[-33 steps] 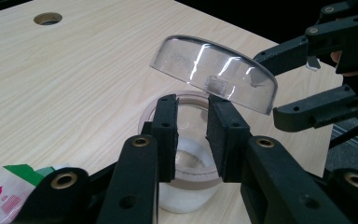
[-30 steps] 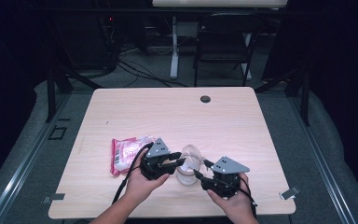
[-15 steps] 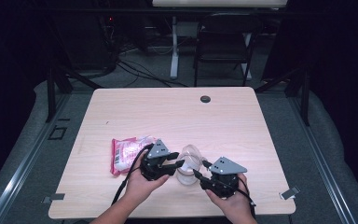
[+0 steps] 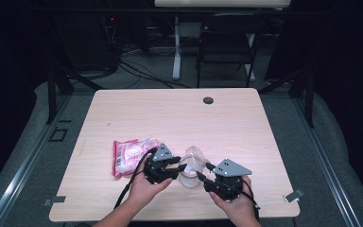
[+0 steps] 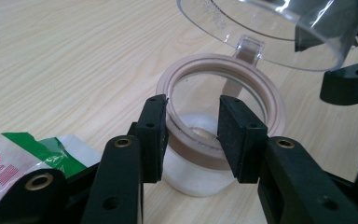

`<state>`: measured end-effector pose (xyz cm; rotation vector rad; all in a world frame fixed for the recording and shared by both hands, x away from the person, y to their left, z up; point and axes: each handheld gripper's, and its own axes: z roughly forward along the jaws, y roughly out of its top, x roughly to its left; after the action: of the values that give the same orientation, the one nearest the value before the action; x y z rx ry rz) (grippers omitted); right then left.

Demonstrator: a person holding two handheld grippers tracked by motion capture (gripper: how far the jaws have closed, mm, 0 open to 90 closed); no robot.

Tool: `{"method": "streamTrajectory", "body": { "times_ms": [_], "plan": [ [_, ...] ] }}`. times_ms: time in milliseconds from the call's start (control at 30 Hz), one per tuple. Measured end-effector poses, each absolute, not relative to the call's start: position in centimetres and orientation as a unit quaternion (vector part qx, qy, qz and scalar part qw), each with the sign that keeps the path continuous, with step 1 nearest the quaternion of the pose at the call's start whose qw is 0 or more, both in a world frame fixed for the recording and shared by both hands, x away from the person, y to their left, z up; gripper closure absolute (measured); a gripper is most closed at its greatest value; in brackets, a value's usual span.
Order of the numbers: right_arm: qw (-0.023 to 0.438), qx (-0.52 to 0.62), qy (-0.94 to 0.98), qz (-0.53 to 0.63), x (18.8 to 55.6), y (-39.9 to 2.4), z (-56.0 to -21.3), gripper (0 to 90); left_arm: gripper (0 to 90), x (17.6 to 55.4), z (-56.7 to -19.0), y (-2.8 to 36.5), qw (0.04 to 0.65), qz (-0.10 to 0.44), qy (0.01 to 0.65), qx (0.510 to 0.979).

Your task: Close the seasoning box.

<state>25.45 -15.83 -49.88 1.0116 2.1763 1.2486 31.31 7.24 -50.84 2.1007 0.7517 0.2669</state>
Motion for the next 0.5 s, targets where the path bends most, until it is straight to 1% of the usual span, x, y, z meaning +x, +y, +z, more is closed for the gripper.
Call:
{"method": "streamTrajectory", "body": {
  "times_ms": [133, 167, 500],
  "plan": [
    [0.216, 0.366, 0.785, 0.451, 25.45, -15.92, -49.85, 57.0, 64.4, 31.33, -51.02, 7.39, 0.441, 0.107, 0.304, 0.838],
    [0.216, 0.366, 0.785, 0.450, 25.45, -15.98, -49.83, 57.2, 66.3, 31.36, -50.99, 7.48, 0.440, 0.104, 0.303, 0.839],
    [0.217, 0.376, 0.780, 0.450, 25.65, -16.75, -49.86, 59.8, 66.4, 31.28, -51.08, 7.52, 0.443, 0.106, 0.303, 0.837]
  ]
}}
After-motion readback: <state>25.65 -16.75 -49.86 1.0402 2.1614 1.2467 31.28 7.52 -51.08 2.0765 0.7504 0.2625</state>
